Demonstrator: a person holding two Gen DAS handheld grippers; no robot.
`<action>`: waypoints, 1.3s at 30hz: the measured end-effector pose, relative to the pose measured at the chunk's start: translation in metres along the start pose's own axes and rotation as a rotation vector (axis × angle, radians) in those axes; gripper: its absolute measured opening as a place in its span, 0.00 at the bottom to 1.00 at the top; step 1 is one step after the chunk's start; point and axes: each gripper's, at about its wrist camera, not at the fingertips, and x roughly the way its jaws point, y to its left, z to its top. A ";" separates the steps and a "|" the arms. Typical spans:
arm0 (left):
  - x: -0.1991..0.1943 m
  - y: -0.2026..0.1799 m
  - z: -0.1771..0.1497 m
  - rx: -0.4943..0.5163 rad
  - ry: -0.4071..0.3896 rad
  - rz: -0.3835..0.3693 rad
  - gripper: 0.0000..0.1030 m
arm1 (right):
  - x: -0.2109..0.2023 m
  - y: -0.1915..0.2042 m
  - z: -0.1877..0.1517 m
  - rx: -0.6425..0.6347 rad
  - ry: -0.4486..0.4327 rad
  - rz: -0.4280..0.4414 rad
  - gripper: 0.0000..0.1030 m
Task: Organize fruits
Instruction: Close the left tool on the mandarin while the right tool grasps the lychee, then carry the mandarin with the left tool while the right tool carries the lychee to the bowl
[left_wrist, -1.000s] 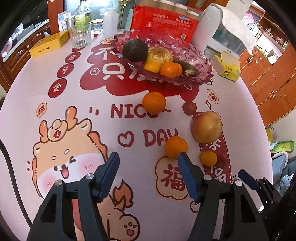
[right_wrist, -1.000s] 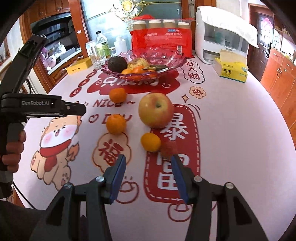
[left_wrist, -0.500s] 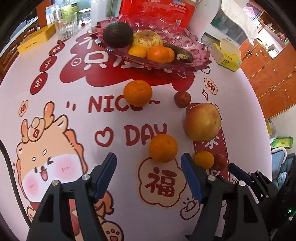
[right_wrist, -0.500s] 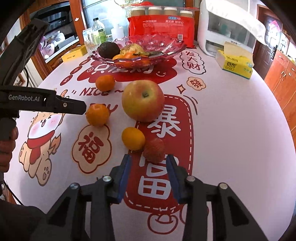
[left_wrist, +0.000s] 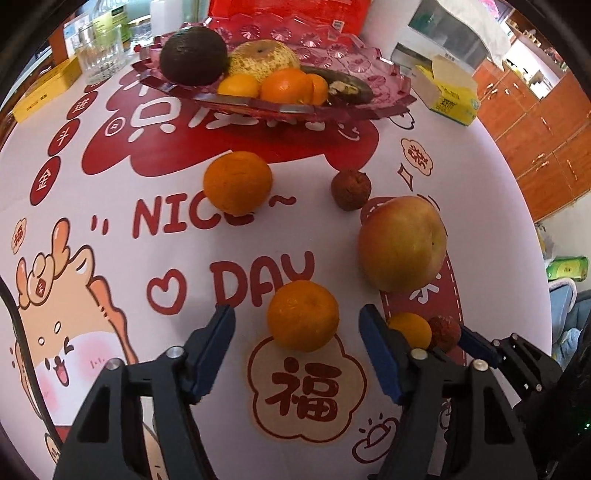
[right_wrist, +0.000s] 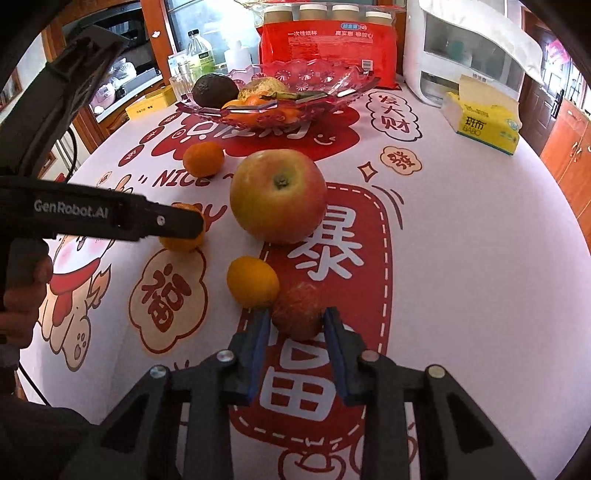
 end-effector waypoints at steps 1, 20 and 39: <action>0.001 -0.001 0.000 0.003 0.002 -0.001 0.61 | 0.000 0.000 0.000 0.000 -0.005 0.002 0.29; -0.010 0.001 0.002 -0.002 -0.024 -0.034 0.38 | -0.006 -0.005 0.000 0.019 -0.034 0.012 0.26; -0.114 0.012 0.022 0.003 -0.107 -0.013 0.38 | -0.049 -0.023 0.040 0.028 -0.163 -0.024 0.26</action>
